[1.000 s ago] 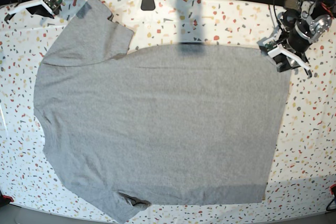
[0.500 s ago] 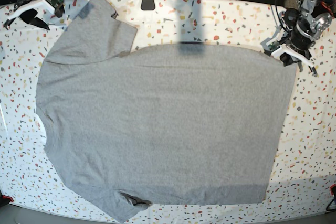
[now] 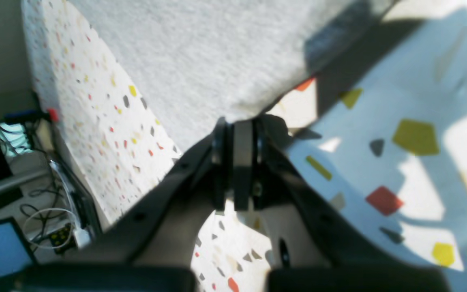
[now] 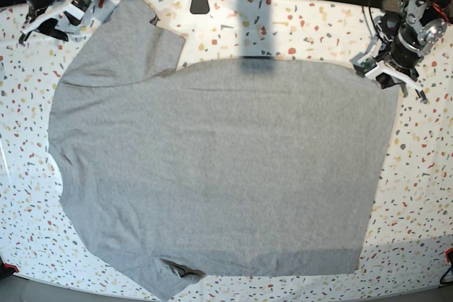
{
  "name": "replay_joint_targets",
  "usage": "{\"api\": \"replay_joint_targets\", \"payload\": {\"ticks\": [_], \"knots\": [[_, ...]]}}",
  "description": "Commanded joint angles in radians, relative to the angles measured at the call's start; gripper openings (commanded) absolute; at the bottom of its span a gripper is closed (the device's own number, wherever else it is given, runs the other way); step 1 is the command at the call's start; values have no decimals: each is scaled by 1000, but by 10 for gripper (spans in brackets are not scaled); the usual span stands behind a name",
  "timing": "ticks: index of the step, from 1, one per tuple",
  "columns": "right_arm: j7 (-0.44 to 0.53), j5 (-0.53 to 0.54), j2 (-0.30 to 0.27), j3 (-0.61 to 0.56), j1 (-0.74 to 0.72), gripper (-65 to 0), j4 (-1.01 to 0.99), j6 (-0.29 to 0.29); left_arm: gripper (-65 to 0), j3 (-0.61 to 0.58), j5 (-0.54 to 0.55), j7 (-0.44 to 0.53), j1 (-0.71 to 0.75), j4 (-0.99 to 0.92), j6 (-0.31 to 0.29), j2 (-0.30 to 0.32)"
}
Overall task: Fold the T-shirt properly
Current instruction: 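Move both grippers down to the shirt's shoulder and hem corners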
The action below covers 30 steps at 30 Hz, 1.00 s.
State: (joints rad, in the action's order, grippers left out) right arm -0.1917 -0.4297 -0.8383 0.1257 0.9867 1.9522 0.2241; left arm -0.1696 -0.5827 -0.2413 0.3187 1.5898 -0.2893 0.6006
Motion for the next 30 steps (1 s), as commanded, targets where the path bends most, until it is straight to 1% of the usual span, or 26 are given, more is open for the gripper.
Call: {"api": "replay_joint_targets", "payload": {"ticks": [1,5,9,12,14,16,19,20,23,24,25,30], "knots": [[5,-31,-9,-27,-31,-359,-5,-16,-650,5,12,2,0,15,7,12],[-41,-117,-9,-163,-151,-359,-63,-15,-650,5,12,2,0,15,15,12],[-95,-119,-9,-265,-240,-359,-108,-14,-650,5,11,1,0,15,16,12],[-167,-134,-10,-305,-283,-359,-136,-15,-650,5,11,2,-1,15,16,12],[-193,-151,-10,-309,-288,-359,-141,-14,-650,5,11,2,-1,15,16,12],[-193,-179,-10,-309,-288,-359,-141,-14,-650,5,11,2,-1,15,16,13],[-183,-184,-9,-309,-288,-359,-141,-13,-650,5,12,2,0,15,16,12],[-166,-182,-9,-309,-288,-359,-142,0,-650,5,12,2,-1,15,16,12],[-117,-162,-6,-309,-294,-359,-146,69,-650,5,12,2,0,15,16,12],[-107,-162,-3,-309,-299,-359,-150,82,-650,5,12,2,0,15,16,12],[-103,-161,-3,-309,-308,-359,-158,91,-650,5,12,2,-1,15,16,12],[-79,-161,-3,-309,-364,-359,-230,93,-650,5,12,2,-1,15,16,12]]}}
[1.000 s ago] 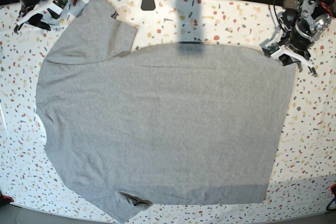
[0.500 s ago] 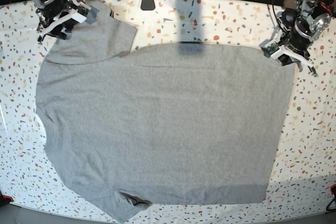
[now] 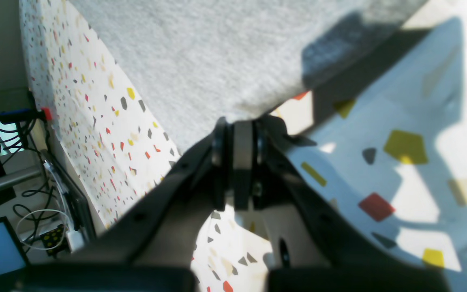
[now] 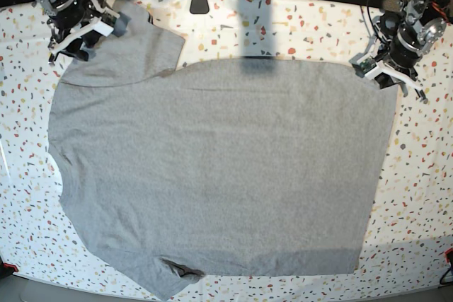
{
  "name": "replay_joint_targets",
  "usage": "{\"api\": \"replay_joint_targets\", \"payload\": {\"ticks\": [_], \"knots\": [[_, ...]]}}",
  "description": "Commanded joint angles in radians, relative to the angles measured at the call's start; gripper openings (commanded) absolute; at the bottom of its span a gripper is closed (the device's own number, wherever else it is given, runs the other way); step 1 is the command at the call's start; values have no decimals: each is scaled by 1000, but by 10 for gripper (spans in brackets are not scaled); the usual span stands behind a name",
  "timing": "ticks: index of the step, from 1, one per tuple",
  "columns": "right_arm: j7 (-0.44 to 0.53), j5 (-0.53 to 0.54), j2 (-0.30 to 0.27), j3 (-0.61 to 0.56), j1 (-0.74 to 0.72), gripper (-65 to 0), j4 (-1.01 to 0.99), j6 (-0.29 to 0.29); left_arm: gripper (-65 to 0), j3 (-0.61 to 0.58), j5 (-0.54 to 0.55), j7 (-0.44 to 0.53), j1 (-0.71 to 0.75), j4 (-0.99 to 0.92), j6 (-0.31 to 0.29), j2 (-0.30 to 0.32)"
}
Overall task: Fold the T-shirt properly
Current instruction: 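Move both grippers down to the shirt's shoulder and hem corners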
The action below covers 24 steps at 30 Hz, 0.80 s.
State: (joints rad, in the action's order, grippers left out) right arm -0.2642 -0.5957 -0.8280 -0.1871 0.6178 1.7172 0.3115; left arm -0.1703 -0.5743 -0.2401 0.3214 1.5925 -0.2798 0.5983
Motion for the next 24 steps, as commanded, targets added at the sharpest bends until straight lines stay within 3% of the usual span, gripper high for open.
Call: {"api": "replay_joint_targets", "payload": {"ticks": [1,5,9,13,20,22,24], "knots": [[2,5,-14,3,-6,-359,-6,7,-650,6,4,1,-3,12,6,14],[23,37,-14,3,-31,-359,-22,23,-650,6,3,1,-3,12,7,14],[74,80,-14,0,-47,-359,-23,135,-650,6,4,1,-3,12,6,14],[74,78,-14,-41,-62,-370,-23,185,-650,6,8,1,-3,12,7,14],[-2,76,-14,-141,-116,-518,-23,228,-650,6,34,-23,-3,12,6,14],[-25,77,-14,-148,-125,-576,-23,227,-650,6,34,-37,-3,12,6,14],[-25,82,-14,-148,-124,-650,-22,183,-650,6,34,-56,-3,12,7,14]]}}
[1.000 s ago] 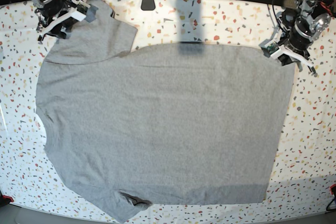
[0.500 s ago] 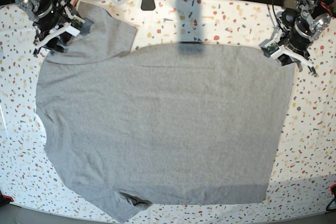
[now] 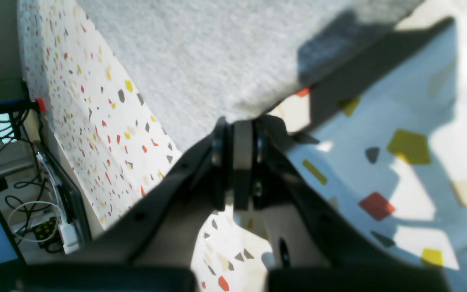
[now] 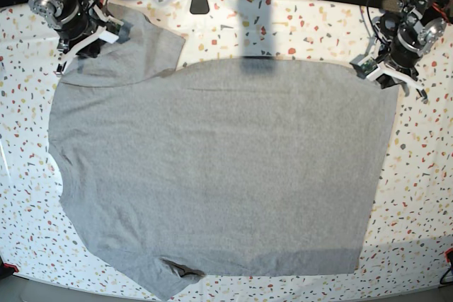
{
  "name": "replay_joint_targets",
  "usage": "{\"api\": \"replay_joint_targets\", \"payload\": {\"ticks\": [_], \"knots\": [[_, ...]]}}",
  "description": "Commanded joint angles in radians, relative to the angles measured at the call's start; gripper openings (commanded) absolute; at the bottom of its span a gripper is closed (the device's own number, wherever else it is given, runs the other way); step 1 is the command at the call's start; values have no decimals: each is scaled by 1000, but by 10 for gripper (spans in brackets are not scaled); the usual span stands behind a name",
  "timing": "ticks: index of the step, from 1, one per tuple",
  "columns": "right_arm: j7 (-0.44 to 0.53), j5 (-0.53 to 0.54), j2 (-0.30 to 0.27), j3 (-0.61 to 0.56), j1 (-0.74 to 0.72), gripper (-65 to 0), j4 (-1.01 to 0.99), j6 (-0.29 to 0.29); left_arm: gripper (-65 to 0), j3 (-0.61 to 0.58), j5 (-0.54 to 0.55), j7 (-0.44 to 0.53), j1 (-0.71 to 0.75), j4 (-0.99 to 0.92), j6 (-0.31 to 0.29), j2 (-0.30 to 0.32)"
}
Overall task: Fold the T-shirt properly
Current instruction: 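Move both grippers down to the shirt's shoulder and hem corners, then grasp the shirt edges with both grippers and pull toward the robot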
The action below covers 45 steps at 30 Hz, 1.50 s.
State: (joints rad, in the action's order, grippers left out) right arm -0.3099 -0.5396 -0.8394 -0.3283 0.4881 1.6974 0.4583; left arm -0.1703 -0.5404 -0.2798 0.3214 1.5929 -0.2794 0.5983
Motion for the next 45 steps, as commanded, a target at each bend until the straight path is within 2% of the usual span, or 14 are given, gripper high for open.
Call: {"api": "replay_joint_targets", "payload": {"ticks": [1,2,4,6,9,14,15,18,22,26,35,38,41,45], "knots": [[21,25,-3,-7,8,-650,-2,35,-650,6,0,-19,-3,12,6,14],[21,29,-3,-7,8,-650,-2,35,-650,6,2,-19,-3,12,6,14],[20,61,-3,-7,9,-650,-1,-2,-650,6,47,-14,-3,12,8,15],[19,125,-11,-6,14,-650,10,-57,-650,6,92,-7,-2,12,56,15],[-29,193,-28,-5,24,-650,59,-63,-650,6,131,-9,7,15,132,26],[-148,192,-47,13,92,-650,165,-68,-650,6,261,6,71,73,142,89],[-149,193,-47,29,114,-650,182,-74,-650,6,278,9,89,90,160,102],[-143,193,-47,95,198,-650,229,-108,-650,7,284,6,146,135,267,123],[-143,212,-47,199,340,-650,296,-125,-650,8,281,-1,214,186,331,121],[-143,211,-33,296,477,-650,343,-163,-650,8,280,-39,282,230,442,114],[-120,200,54,438,671,-650,398,-207,-650,13,267,-46,423,318,464,113],[-81,200,96,489,679,-650,412,-206,-650,14,215,-49,442,348,521,114],[-43,201,117,530,679,-650,434,-205,-650,14,215,-49,443,369,527,114],[-14,204,116,569,660,-650,452,-206,-650,14,182,-46,420,377,550,114]]}}
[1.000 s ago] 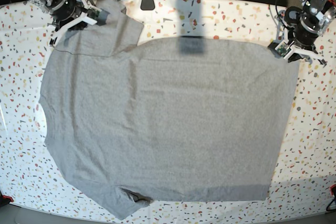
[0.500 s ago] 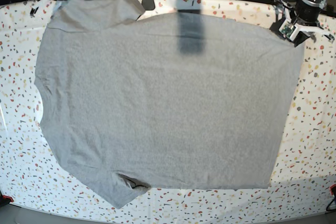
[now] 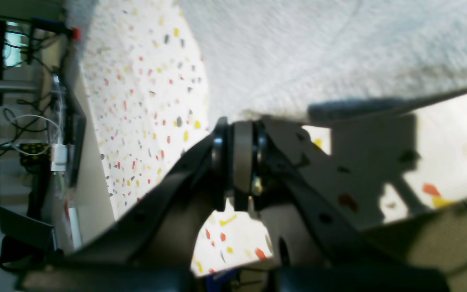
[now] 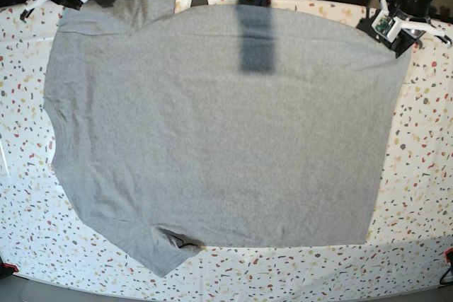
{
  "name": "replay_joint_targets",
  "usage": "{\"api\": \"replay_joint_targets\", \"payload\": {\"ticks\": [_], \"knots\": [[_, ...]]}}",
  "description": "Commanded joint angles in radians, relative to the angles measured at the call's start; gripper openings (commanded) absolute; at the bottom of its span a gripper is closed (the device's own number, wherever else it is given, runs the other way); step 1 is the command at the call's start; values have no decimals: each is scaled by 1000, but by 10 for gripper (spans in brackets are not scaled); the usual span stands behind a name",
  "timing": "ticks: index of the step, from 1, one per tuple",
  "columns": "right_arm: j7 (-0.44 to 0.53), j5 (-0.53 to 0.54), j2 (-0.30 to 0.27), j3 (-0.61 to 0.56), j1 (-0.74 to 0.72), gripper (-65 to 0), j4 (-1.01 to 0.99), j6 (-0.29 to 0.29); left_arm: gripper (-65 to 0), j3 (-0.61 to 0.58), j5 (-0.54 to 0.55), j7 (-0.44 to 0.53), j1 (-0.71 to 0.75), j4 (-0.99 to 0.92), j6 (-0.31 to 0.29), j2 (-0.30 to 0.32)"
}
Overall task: Fold the T-shirt properly
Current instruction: 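Grasp the shirt edges with both grippers and pull toward the robot, then lower both grippers and release the shirt, smoothing it flat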
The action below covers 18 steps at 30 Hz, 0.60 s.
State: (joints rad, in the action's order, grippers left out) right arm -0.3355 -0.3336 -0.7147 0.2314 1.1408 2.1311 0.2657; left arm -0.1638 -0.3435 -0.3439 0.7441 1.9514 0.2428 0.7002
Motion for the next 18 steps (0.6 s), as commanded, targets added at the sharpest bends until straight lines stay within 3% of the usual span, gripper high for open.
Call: {"api": "replay_joint_targets", "payload": {"ticks": [1,4,11,18], "knots": [[17,6,-9,16,-6,-650,18,-13,-650,8,-14,17,-17,19,43,12],[16,83,-11,25,-79,-650,18,-13,-650,8,5,14,-69,18,78,12],[18,241,-33,24,-290,-650,2,-12,-650,8,156,0,-220,9,77,12],[33,312,-33,-23,-498,-650,-114,-11,-650,8,267,53,-353,-155,-35,-1]]}}
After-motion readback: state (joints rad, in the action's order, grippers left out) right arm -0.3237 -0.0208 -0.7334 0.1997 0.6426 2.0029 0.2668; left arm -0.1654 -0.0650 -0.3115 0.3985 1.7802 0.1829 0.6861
